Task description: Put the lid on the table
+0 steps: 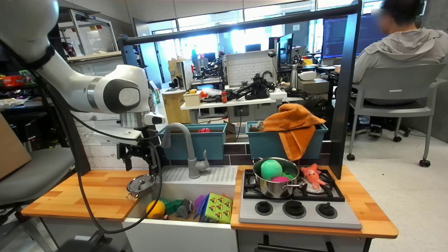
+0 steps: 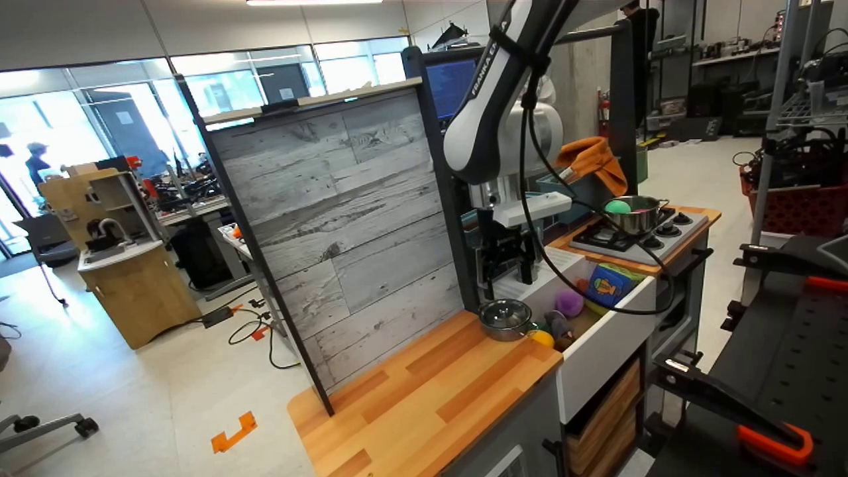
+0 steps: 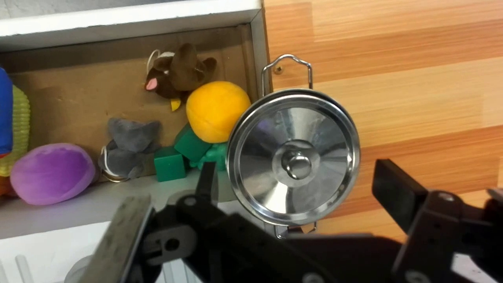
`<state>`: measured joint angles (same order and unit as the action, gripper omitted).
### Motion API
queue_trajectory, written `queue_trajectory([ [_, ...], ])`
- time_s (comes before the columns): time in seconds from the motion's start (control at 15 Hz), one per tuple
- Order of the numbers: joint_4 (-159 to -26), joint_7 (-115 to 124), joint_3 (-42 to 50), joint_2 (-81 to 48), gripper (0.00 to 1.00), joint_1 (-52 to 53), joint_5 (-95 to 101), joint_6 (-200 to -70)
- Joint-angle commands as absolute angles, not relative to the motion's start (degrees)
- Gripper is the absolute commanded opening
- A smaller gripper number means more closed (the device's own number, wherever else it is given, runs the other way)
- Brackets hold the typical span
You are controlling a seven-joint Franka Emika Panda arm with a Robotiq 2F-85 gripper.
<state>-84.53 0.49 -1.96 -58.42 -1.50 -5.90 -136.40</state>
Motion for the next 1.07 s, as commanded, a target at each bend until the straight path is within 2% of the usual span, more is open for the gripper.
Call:
queue_trajectory([
  [0.0, -77.9, 1.1, -2.5, -63.2, 1.00, -1.9, -6.6, -135.8],
  [0.13, -75.9, 1.3, -2.6, -64.6, 1.00, -1.8, -6.7, -135.3],
  [0.2, -75.1, 1.6, -2.6, -65.2, 0.95, -1.7, -6.7, -135.1],
  [0.27, -74.3, 2.1, -2.4, -65.8, 0.74, -1.5, -6.5, -134.9],
  [0.4, -73.3, 2.7, -2.3, -66.6, 0.67, -1.1, -6.4, -134.9],
  [0.73, -71.0, 4.3, -2.0, -68.6, 0.26, -0.2, -6.2, -134.4],
  [0.93, -69.9, 5.5, -2.1, -69.1, 0.05, -0.1, -6.5, -133.9],
  [1.0, -69.5, 6.0, -2.0, -69.3, 0.01, 0.0, -6.5, -133.7],
])
